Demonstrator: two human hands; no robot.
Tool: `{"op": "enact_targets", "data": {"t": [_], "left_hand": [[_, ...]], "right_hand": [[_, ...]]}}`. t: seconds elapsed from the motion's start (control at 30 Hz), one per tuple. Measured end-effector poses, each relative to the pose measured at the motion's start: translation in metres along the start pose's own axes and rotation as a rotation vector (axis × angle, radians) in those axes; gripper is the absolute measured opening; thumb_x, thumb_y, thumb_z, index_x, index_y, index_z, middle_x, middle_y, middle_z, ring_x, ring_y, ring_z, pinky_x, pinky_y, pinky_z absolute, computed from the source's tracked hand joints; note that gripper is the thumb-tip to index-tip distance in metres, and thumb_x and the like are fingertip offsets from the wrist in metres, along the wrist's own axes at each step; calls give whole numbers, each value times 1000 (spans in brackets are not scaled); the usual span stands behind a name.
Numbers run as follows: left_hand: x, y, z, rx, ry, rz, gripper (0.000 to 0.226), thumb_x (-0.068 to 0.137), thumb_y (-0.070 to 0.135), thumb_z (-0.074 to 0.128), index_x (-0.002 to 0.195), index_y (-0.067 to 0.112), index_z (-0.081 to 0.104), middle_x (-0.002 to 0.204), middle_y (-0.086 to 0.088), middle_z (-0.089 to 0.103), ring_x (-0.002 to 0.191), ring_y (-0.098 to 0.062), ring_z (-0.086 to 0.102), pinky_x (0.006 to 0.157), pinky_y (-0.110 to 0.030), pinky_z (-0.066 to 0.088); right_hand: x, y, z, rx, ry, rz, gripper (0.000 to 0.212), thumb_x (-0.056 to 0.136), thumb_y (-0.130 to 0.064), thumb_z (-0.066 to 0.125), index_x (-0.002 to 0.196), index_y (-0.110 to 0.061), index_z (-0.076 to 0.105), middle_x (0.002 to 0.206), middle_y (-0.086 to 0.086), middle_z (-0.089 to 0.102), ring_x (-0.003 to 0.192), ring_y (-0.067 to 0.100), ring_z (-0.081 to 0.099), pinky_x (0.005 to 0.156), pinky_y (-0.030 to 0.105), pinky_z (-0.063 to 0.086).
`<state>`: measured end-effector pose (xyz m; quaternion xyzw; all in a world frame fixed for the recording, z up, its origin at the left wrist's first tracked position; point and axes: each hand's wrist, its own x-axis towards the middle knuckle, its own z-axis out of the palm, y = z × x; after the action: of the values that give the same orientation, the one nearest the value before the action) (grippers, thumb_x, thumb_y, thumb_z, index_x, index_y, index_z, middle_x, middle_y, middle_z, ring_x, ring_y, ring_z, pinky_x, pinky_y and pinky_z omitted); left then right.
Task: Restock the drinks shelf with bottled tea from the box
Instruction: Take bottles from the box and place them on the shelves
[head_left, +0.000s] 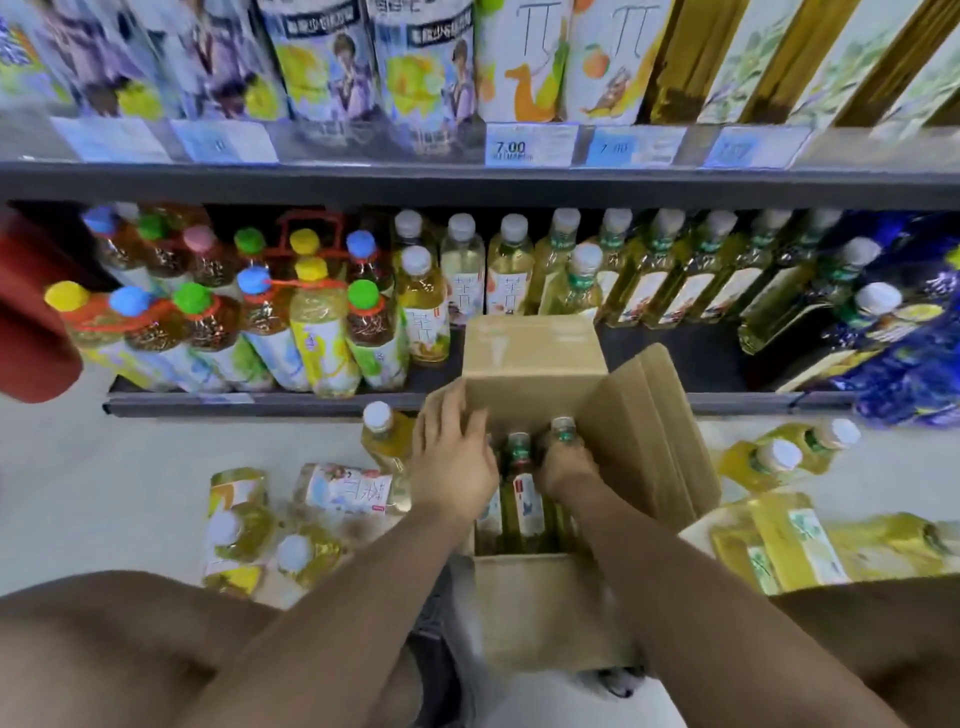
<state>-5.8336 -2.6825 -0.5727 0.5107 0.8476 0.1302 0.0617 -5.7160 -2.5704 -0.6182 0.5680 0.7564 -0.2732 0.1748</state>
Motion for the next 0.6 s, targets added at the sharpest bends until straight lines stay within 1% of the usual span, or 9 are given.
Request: {"op": "enact_targets", "data": {"t": [0.07,0.17,0.27,0.33,0.4,0.43,0.5,0.53,0.6], "left_hand": [[1,0,3,-36,47,5,43,88,29,39,124,18,61,155,-9,26,141,-34,29,113,-51,31],[-1,-3,5,-71,98,27,43,86,30,35,117,19,63,156,-8,28,140,-33,32,111,-51,34],[-1,-4,8,-85,119,31,43,86,29,35,115,19,65,155,-9,30,140,-32,34,110,-51,35],[-2,-4,8,-66,118,39,43,86,28,34,113,19,66,156,-9,29,140,-32,33,110,-51,34],[-2,-6,9,-44,107,52,43,86,28,34,112,19,66,156,-9,28,140,-32,33,111,-51,33],[-1,-6,10,-44,103,51,42,86,28,35,112,19,66,157,-8,27,140,-32,33,111,-51,33],[-1,-7,12,-53,103,52,35,87,25,42,112,20,66,157,-8,26,140,-33,33,111,-52,34],[-1,-7,13,-54,105,57,32,87,22,47,112,19,67,157,-9,26,139,-34,33,111,-53,34],[0,-8,14,-30,106,69,29,87,20,53,112,19,67,157,-10,26,138,-34,34,111,-53,34]], "right_hand": [[13,1,3,33,31,46,40,91,-30,58,129,-20,52,134,14,47,121,33,49,106,46,41],[28,0,8,109,113,84,41,95,-27,49,133,-14,38,129,18,49,115,36,52,99,47,41],[36,-5,15,150,186,119,33,99,-25,43,128,-15,33,122,17,56,106,34,57,91,45,43],[35,-8,18,144,218,138,33,99,-24,41,129,-14,30,119,16,59,106,33,59,90,45,44],[34,-11,16,167,208,170,38,98,-22,44,132,-13,30,117,14,61,108,32,60,92,44,44],[34,-12,12,203,183,196,38,97,-22,48,131,-13,34,116,13,63,109,32,60,93,44,44],[33,-11,4,274,109,231,32,92,-23,58,121,-12,51,113,11,65,107,31,61,94,43,49],[30,-11,-2,295,84,228,28,89,-26,63,114,-12,60,111,11,67,104,31,63,92,42,51],[22,-8,-16,323,87,172,27,86,-34,67,104,-13,68,105,10,70,95,29,65,82,35,54]]}}
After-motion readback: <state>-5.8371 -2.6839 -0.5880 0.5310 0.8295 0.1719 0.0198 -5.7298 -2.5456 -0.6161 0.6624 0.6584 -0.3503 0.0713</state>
